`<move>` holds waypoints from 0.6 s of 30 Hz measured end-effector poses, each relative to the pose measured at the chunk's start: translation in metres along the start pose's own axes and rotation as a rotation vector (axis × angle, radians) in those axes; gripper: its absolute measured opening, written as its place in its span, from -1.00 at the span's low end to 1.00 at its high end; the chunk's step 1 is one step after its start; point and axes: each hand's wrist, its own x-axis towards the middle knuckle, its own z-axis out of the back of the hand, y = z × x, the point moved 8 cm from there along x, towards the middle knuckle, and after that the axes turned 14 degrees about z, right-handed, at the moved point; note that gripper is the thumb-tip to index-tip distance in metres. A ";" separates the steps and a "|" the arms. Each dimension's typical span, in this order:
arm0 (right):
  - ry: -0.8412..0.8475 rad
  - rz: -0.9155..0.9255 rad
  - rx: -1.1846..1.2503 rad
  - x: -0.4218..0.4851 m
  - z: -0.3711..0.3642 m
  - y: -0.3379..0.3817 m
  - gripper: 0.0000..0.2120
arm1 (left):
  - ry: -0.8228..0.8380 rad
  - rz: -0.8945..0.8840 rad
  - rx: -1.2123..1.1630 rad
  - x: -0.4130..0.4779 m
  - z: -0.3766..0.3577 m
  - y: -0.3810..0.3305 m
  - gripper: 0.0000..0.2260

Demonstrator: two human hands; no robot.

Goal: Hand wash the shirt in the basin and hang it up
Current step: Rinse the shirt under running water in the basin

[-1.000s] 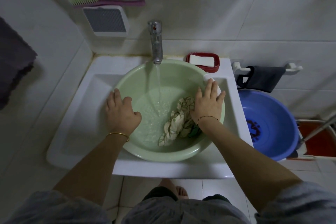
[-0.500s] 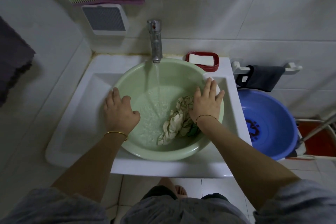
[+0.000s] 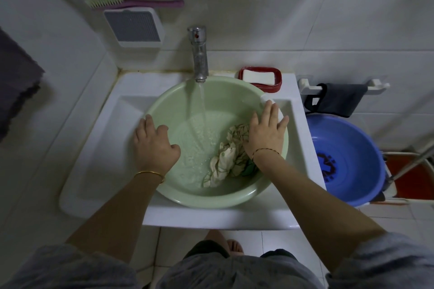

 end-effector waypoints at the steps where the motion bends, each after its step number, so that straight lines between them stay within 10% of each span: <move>1: 0.001 0.000 -0.004 0.000 0.000 0.000 -0.34 | -0.002 0.002 -0.004 0.000 0.000 0.000 -0.51; 18: -0.006 0.005 -0.006 0.000 0.001 0.001 -0.35 | -0.008 -0.001 -0.008 0.000 0.002 -0.001 -0.49</move>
